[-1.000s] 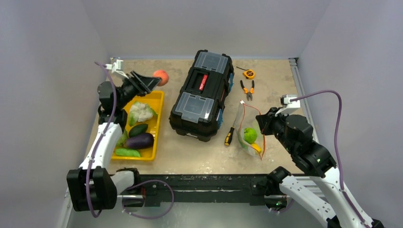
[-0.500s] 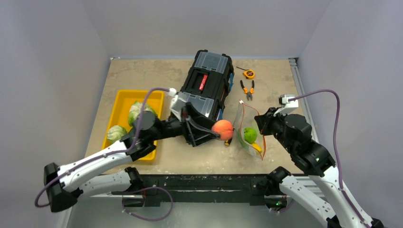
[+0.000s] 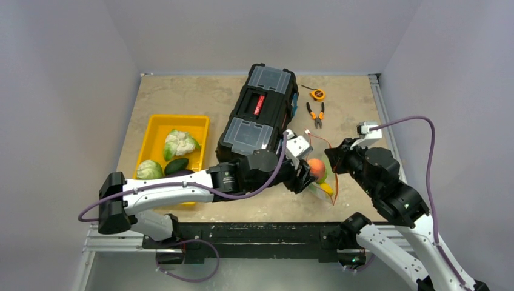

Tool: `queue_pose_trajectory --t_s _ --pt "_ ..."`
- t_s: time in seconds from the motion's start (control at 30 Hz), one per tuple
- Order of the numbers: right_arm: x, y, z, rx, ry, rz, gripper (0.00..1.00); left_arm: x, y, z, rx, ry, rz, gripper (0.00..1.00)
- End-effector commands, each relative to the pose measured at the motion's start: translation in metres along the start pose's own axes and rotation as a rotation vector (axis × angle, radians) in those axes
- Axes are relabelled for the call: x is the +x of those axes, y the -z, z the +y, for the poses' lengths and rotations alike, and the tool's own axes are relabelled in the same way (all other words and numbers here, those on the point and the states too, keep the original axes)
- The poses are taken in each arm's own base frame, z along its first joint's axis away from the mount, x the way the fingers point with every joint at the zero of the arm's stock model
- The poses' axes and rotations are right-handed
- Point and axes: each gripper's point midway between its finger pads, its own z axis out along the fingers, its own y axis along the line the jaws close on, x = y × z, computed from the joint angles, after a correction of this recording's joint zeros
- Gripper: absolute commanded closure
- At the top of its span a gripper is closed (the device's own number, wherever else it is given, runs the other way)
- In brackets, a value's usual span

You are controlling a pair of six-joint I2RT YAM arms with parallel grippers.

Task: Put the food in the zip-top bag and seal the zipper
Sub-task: Place the fake fruit in the zipper food storage bag.

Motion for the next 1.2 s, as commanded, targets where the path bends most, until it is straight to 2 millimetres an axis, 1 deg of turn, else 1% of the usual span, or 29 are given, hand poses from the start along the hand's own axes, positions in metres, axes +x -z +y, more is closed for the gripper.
queue_pose_trajectory --t_s 0.0,0.1,0.23,0.27,0.33,0.4,0.5,0.53,0.6,0.73,0.87,0.97,1.07,1.17 --pt "-0.010 -0.001 0.004 -0.015 0.001 -0.044 1.00 -0.027 0.000 0.026 -0.183 -0.051 -0.032 0.82" --pt "-0.008 -0.002 0.005 -0.020 0.003 -0.034 1.00 -0.028 -0.007 0.028 -0.211 -0.059 -0.013 0.81" --pt "-0.010 0.000 0.005 -0.021 0.000 -0.045 1.00 -0.029 -0.017 0.030 -0.246 -0.080 0.031 0.76" --pt "-0.010 0.000 0.004 -0.019 0.000 -0.045 1.00 -0.030 -0.018 0.033 -0.265 -0.086 0.044 0.72" --pt "-0.010 -0.001 0.004 -0.017 0.001 -0.042 1.00 -0.030 -0.020 0.039 -0.312 -0.099 0.071 0.59" --pt "-0.010 -0.002 0.004 -0.015 0.004 -0.039 1.00 -0.031 -0.021 0.041 -0.332 -0.102 0.085 0.43" --pt "-0.009 -0.002 0.004 -0.015 0.003 -0.034 1.00 -0.033 -0.020 0.042 -0.344 -0.090 0.092 0.25" --pt "-0.009 -0.002 0.004 -0.016 0.001 -0.036 1.00 -0.033 -0.019 0.044 -0.352 -0.084 0.094 0.20" --pt "-0.010 -0.001 0.004 -0.016 0.000 -0.046 1.00 -0.032 -0.019 0.044 -0.348 -0.076 0.098 0.15" --pt "-0.010 -0.001 0.003 -0.012 -0.001 -0.044 1.00 -0.034 -0.014 0.041 -0.316 -0.058 0.107 0.14" --pt "-0.009 -0.003 0.004 -0.012 0.003 -0.035 1.00 -0.038 0.006 0.042 -0.287 -0.027 0.095 0.14" --pt "-0.008 -0.003 0.004 -0.014 0.001 -0.034 1.00 -0.035 0.031 0.047 -0.272 -0.045 0.093 0.14" --pt "-0.011 -0.001 0.004 -0.014 0.000 -0.047 1.00 -0.030 0.059 0.051 -0.236 -0.105 0.101 0.14" --pt "-0.010 -0.002 0.004 -0.013 0.000 -0.044 1.00 -0.022 0.094 0.060 -0.215 -0.219 0.136 0.14"
